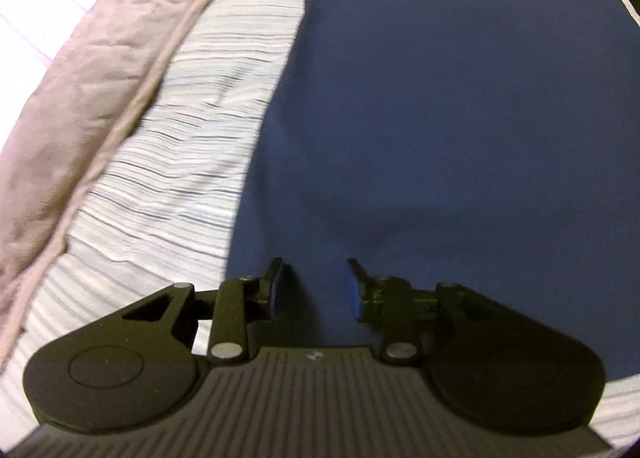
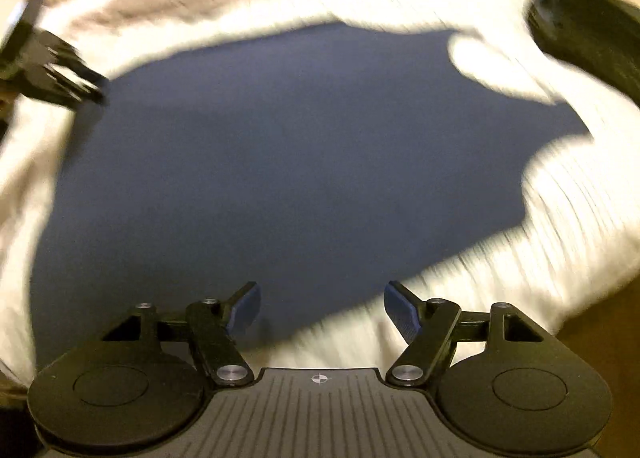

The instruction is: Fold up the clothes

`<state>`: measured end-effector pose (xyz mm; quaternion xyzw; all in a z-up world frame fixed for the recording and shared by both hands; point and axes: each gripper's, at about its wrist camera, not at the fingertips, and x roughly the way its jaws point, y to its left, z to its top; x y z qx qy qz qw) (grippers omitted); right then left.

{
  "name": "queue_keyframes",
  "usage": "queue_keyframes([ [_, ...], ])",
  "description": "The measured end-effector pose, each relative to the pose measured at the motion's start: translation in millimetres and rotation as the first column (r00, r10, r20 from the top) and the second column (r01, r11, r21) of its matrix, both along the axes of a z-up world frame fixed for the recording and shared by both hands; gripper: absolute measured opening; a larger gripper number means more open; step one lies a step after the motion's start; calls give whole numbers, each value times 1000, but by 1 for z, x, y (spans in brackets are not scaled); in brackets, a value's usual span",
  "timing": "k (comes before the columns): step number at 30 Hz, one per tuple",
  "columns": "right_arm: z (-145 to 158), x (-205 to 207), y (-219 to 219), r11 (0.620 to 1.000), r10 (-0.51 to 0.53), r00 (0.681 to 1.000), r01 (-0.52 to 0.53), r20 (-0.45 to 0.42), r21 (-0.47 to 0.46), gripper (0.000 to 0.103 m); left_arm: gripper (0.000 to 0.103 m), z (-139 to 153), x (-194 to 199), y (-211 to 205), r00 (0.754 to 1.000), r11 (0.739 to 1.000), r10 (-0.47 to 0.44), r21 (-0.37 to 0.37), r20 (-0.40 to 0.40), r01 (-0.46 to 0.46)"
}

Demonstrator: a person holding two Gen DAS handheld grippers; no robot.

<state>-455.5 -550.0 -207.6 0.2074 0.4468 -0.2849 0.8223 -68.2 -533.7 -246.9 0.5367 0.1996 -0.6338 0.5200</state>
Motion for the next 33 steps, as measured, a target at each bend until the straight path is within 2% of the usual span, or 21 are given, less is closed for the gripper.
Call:
queue_keyframes([
  [4, -20, 37, 0, 998, 68, 997, -68, 41, 18, 72, 28, 10, -6, 3, 999, 1000, 2, -20, -41, -3],
  [6, -42, 39, -10, 997, 45, 999, -45, 5, 70, 72, 28, 3, -11, 3, 999, 1000, -10, -6, -44, 10],
  [9, -56, 19, -11, 994, 3, 999, 2, -40, 110, 72, 29, -12, -11, 5, 1000, 1000, -11, 29, -21, 11],
  [14, -44, -10, 1, 984, -57, 984, 84, -169, 159, 72, 33, -15, 6, 19, 1000, 999, 27, 41, 3, -27],
  [17, -17, -9, 12, 982, -91, 988, 110, -128, 152, 72, 33, -5, 10, 30, 999, 998, 42, 47, 11, -43],
  [21, 10, 30, 35, 985, -75, 997, 74, 3, 159, 72, 32, 20, 7, 50, 997, 998, 57, 21, -43, -56],
  [25, -6, 88, 72, 972, -11, 993, -18, 119, 235, 72, 31, 31, -19, 73, 992, 1000, 25, 13, -120, -24],
  [29, -50, 113, 92, 941, 23, 998, -40, 56, 337, 72, 31, 15, -47, 99, 985, 998, -18, 58, -174, 29],
  [33, -55, 98, 113, 930, 91, 993, -58, -75, 364, 72, 31, -9, -59, 126, 983, 992, -30, 113, -180, 51],
])
